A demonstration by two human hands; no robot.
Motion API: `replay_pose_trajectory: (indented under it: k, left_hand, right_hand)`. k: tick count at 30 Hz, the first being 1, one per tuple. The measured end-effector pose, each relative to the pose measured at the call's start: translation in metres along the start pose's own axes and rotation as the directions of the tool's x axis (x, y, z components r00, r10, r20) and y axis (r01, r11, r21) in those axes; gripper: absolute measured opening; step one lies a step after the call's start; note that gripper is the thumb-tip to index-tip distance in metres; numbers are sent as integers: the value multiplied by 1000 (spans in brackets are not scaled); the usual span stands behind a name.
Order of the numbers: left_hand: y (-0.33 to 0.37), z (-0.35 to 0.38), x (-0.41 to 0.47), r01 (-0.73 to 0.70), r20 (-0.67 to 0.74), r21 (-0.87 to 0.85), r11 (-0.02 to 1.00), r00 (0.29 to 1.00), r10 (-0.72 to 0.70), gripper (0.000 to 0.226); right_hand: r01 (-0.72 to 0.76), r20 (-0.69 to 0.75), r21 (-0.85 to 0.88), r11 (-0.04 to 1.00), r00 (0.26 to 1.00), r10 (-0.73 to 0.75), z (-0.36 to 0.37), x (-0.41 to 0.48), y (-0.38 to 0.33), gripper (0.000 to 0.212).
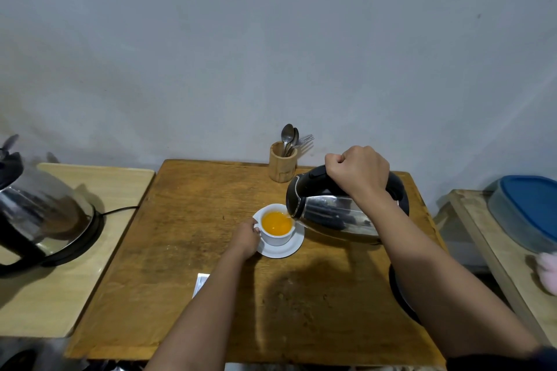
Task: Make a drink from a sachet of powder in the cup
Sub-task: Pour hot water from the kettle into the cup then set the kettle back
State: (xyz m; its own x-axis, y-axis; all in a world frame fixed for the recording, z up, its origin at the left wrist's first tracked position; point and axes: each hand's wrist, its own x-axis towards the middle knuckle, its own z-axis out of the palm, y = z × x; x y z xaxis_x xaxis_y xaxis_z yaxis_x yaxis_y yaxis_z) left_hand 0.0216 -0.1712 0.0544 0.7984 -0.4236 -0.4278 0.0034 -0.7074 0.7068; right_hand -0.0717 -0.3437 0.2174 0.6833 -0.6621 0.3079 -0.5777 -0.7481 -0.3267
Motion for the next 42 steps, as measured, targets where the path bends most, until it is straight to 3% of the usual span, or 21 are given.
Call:
replay_pose_trajectory:
  k: [8, 15, 20, 24, 26, 29, 35, 42]
  left_hand:
    - [-2, 0, 2, -2, 3, 2, 1000, 1000, 2, 36]
    - [-2, 3, 3, 14, -16, -19, 1000, 1000, -15, 34]
    - [-5, 7, 5, -7, -45, -22, 1000, 999, 6, 32]
    - [-6, 14, 5, -5, -121, 8, 1000, 993, 6, 33]
    - [-7, 17, 5, 0, -147, 6, 1000, 989, 0, 34]
    - [-9, 20, 7, -22, -168, -7, 1000, 986, 20, 34]
    - [-8, 26, 9, 3, -209, -91, 996, 978, -22, 35]
    - [-10, 32, 4, -11, -249, -131, 991, 968, -23, 37]
  right_hand:
    - [-58, -26, 49, 997, 998, 59, 5, -3, 6, 43]
    - [-347, -9, 288, 893, 931, 364, -1, -13, 31, 42]
    - [-571, 66, 459, 680, 786, 615, -14, -21, 53, 41]
    - [-645, 88, 619, 448, 624, 777, -22, -34, 79, 54]
    - [-623, 95, 697, 356, 572, 815, -28, -44, 94, 52]
    - [-552, 64, 795, 252, 489, 870, -42, -61, 106, 31]
    - [-508, -15, 850, 143, 249, 968, -54, -94, 133, 31]
    - [-403, 0, 915, 23, 57, 998, -52, -129, 163, 23]
